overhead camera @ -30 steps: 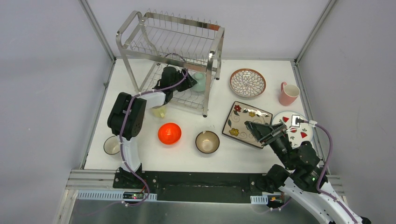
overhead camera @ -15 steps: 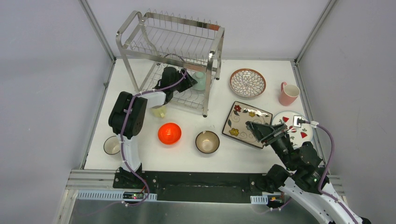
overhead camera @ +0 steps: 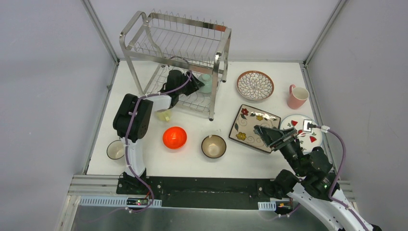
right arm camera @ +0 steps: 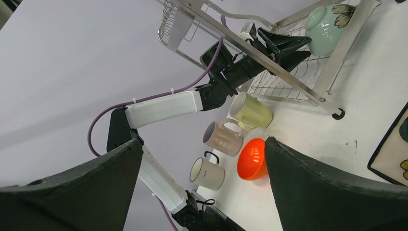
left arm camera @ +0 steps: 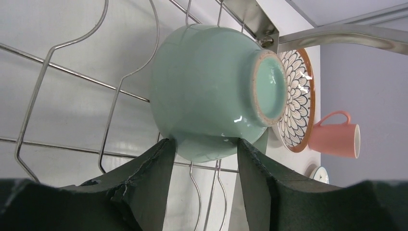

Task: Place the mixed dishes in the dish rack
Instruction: Move the bowl to the dish rack.

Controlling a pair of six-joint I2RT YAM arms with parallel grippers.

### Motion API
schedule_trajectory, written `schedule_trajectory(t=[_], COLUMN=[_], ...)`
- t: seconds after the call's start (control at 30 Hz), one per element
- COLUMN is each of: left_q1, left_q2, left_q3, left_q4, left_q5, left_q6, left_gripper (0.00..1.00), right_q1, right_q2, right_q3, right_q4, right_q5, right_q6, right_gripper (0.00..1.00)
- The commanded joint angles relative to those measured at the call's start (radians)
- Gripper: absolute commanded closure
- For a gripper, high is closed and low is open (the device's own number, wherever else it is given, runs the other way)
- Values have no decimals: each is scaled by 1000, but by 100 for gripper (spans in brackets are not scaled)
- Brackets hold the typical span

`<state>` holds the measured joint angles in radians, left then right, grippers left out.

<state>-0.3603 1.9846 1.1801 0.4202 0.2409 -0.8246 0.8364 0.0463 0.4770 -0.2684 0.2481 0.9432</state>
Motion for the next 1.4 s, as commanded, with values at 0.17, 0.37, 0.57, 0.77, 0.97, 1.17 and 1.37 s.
schedule_trajectory(t=[0.17, 0.37, 0.57, 0.77, 0.97, 1.17, 1.37], left_q1=[-6, -7, -6, -6, -8, -8, -8], left_q2=[65, 87, 101, 61, -18, -108, -203], left_q3=[75, 96, 122, 95, 3, -88, -132], left_q4=[84, 89, 88, 90, 65, 25, -43], left_q5=[19, 19, 15, 11, 17, -8, -40], left_q6=[-15, 2, -8, 9, -43, -60, -56], left_gripper=[48, 48, 48, 47, 47, 46, 43], right_q1=[0, 0, 0, 0, 0, 0, 0], right_q2=[-14, -9, -7, 4, 31, 127, 199], right_q3=[28, 3, 1, 26, 78, 163, 190], right_q4=[5, 6, -14, -73, -165, -358, -443], right_q5=[12, 22, 48, 73, 113, 209, 226], right_q6=[-39, -32, -9, -2, 9, 54, 64], right_gripper=[0, 0, 0, 0, 0, 0, 0])
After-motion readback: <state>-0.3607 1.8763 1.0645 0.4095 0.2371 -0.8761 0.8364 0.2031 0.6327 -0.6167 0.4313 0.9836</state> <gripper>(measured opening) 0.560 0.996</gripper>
